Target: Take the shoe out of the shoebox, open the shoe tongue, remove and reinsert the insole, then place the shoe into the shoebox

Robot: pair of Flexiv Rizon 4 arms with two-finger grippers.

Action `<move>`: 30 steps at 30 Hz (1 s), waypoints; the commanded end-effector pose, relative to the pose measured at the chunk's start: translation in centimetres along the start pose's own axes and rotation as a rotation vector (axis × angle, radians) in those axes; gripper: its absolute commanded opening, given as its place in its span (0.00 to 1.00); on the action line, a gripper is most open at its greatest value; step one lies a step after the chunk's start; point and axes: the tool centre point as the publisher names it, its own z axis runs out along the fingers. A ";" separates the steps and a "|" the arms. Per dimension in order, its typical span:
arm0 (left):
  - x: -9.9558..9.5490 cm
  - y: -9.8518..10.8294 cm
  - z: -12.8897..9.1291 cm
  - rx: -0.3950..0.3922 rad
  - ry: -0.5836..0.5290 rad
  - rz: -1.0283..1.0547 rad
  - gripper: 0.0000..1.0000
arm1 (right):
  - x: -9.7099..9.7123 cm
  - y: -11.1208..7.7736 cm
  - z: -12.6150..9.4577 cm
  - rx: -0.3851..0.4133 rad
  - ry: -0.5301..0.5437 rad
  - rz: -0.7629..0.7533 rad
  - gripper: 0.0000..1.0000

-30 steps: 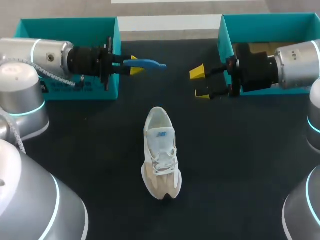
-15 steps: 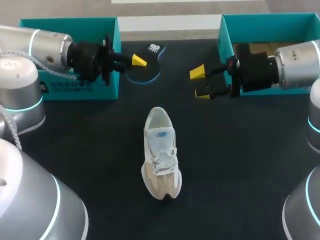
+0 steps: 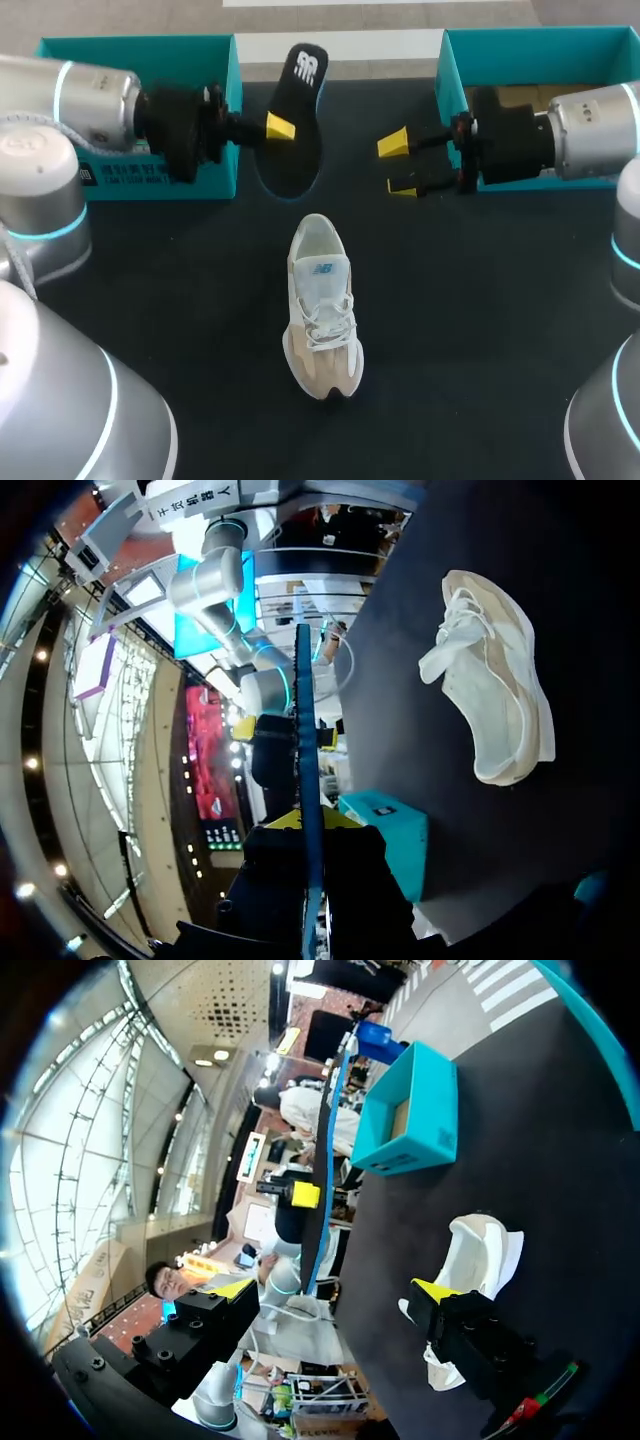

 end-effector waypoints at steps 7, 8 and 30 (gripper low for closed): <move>2.0 -1.6 2.7 -0.040 -0.049 0.027 0.00 | -0.5 0.9 4.0 -0.001 0.008 0.008 1.00; 1.9 -1.6 3.0 -0.048 -0.062 0.024 0.00 | -0.5 1.0 4.3 0.004 0.010 0.007 1.00; 0.9 -1.7 5.4 -0.088 -0.108 0.032 0.00 | -1.6 1.4 6.1 0.052 0.078 0.012 0.36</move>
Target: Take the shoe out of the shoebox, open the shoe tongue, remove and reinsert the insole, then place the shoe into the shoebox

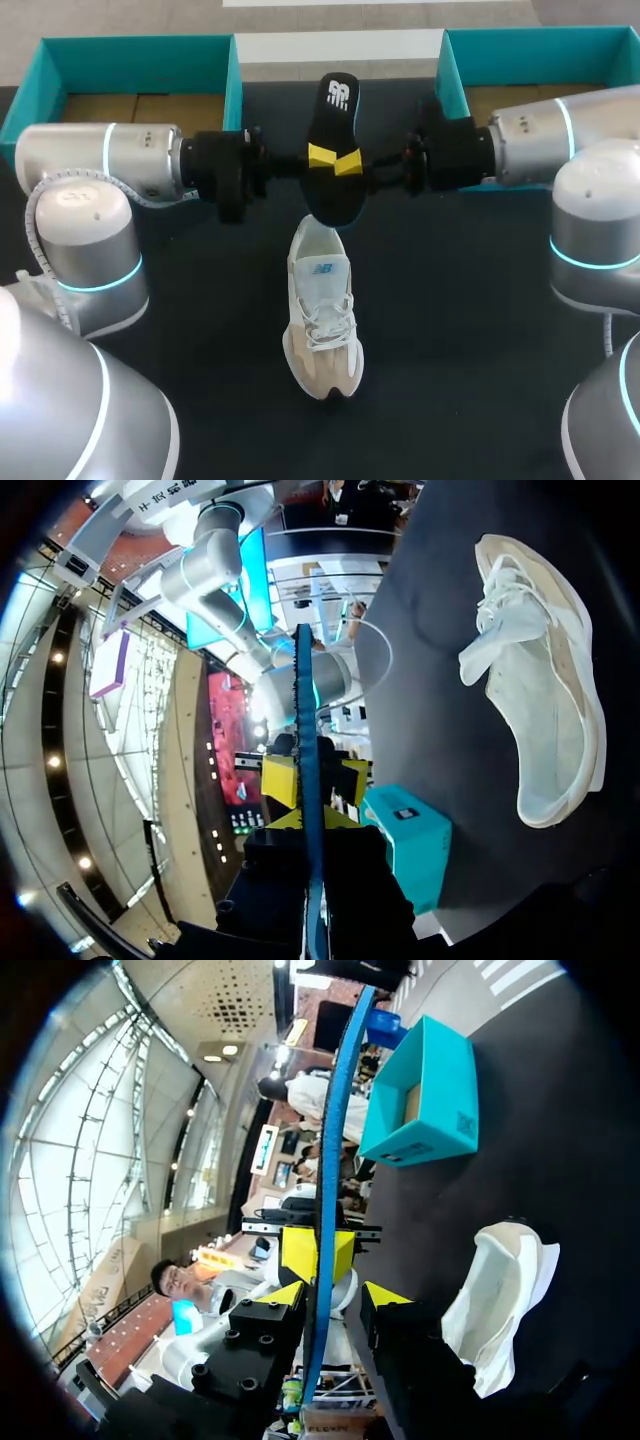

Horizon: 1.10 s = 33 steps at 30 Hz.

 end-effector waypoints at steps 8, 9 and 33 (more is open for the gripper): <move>0.2 0.5 0.6 -0.006 0.001 0.015 0.00 | 0.0 0.4 0.4 0.018 0.013 0.001 0.37; 0.2 0.6 0.7 -0.007 0.001 0.016 0.00 | 0.0 0.4 0.5 0.019 0.014 0.001 0.36; 0.3 1.1 0.7 -0.013 -0.013 -0.001 0.00 | -0.3 0.8 0.6 0.027 0.023 0.005 0.00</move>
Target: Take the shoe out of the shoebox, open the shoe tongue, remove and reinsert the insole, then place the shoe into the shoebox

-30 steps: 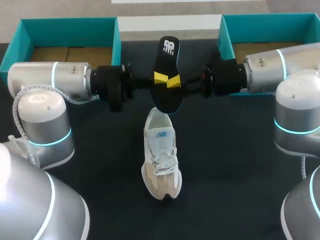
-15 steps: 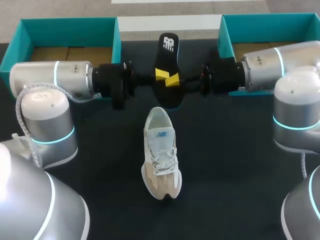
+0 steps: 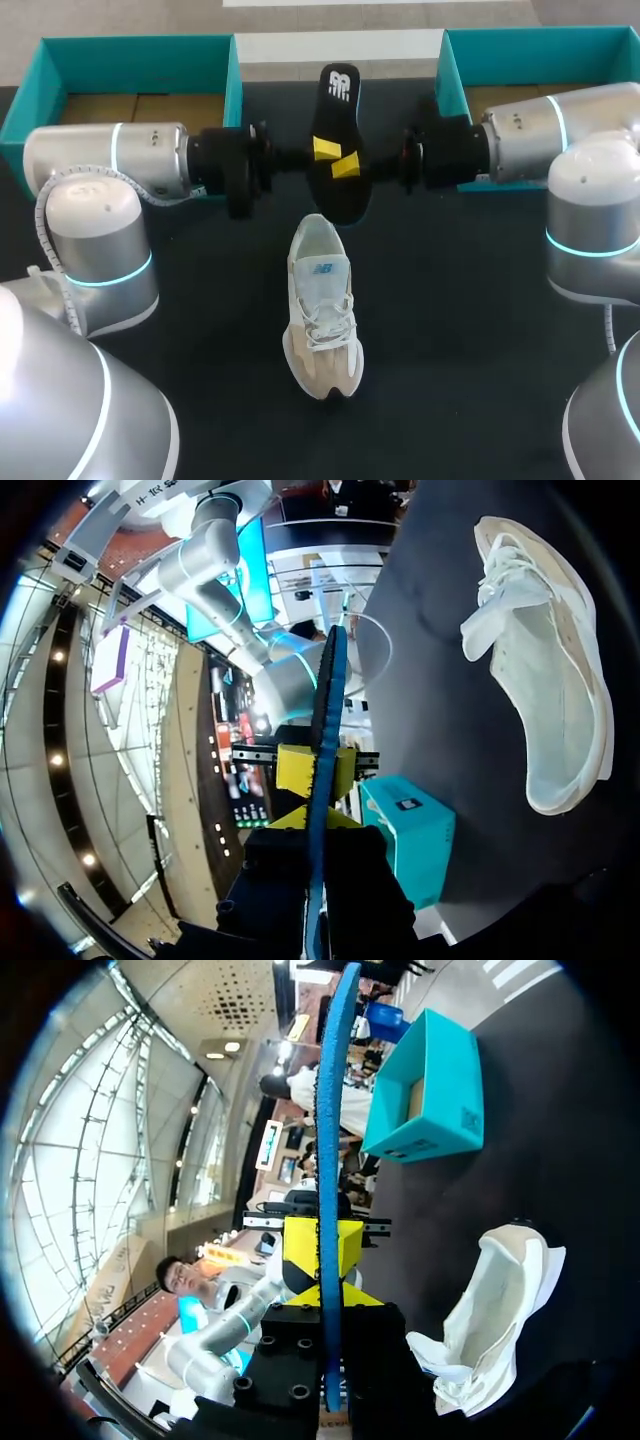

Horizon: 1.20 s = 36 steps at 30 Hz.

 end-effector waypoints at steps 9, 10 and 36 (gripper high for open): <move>-0.5 0.3 -2.3 -0.010 0.030 -0.099 1.00 | -0.5 0.4 -0.5 -0.042 -0.024 -0.027 0.00; -0.5 0.3 -2.7 -0.012 0.031 -0.110 1.00 | -0.5 0.5 -0.6 -0.048 -0.028 -0.029 0.00; 2.8 -1.1 -8.9 -0.052 0.237 -0.568 1.00 | 0.0 1.7 0.8 -0.116 -0.071 -0.664 0.00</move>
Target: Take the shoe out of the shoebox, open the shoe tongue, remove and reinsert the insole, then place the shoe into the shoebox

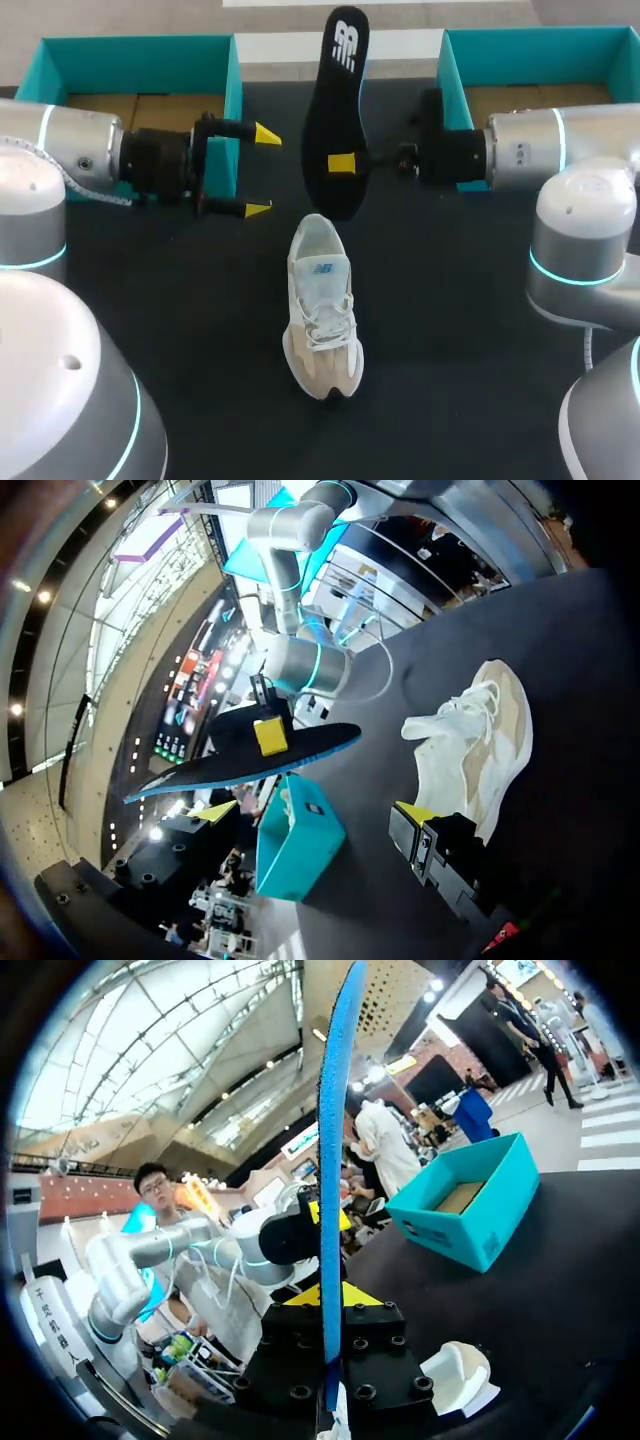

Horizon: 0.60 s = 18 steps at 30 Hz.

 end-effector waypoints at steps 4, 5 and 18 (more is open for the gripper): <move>0.1 -0.1 -0.1 0.000 0.001 0.001 1.00 | -0.2 0.2 0.2 0.020 -0.029 0.019 0.00; 0.1 -0.1 -0.1 0.000 0.001 0.001 1.00 | -0.2 0.2 0.2 0.020 -0.029 0.019 0.00; 3.1 0.3 -1.5 -0.113 0.108 -0.296 1.00 | -1.0 -0.4 0.5 0.026 -0.032 -0.007 0.00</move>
